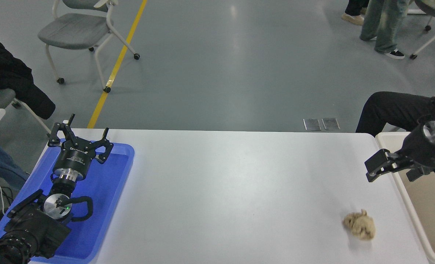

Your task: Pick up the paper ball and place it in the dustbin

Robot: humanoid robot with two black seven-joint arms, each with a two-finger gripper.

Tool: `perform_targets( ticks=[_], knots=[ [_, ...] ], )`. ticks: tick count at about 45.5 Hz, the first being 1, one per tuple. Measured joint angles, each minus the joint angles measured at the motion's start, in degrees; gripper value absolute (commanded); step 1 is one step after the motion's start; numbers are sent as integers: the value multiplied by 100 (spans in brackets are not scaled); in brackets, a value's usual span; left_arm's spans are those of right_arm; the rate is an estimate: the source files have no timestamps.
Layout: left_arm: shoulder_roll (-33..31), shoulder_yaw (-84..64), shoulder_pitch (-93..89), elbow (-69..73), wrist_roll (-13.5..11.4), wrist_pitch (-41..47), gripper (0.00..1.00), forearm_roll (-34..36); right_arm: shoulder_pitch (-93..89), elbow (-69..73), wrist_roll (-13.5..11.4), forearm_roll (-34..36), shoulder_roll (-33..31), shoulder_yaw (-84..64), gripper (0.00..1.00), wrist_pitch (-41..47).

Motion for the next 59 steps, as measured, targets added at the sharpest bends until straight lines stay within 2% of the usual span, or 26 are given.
perform_targets(
  ticks=[22,38,48,50,53,56,57,59],
  knots=[
    [0,0,0,-1,0,0,100,0,-2192,-912,0,-480,147,1215,100,-888],
    [0,0,0,-2,0,0,100,0,-3026,-1303,-1,-619,362,1512,100,-1320],
    [0,0,0,-2,0,0,100,-1,-3355,-1498,-1,-653,465,1654,96,-1526],
    [0,-1,0,-2,0,0,100,-1,-3403,-1535,-1,-656,483,1670,88,-1572],
    [0,-1,0,-2,0,0,100,-1,-3484,-1594,-1,-659,531,1692,71,-1649],
    [0,-1,0,-2,0,0,100,-1,-3545,-1643,-1,-661,573,1711,42,-1705],
    [0,-1,0,-2,0,0,100,-1,-3561,-1655,-1,-662,584,1718,35,-1721],
    [0,-1,0,-2,0,0,100,-1,-3600,-1680,-1,-669,608,1725,30,-1760]
  ],
)
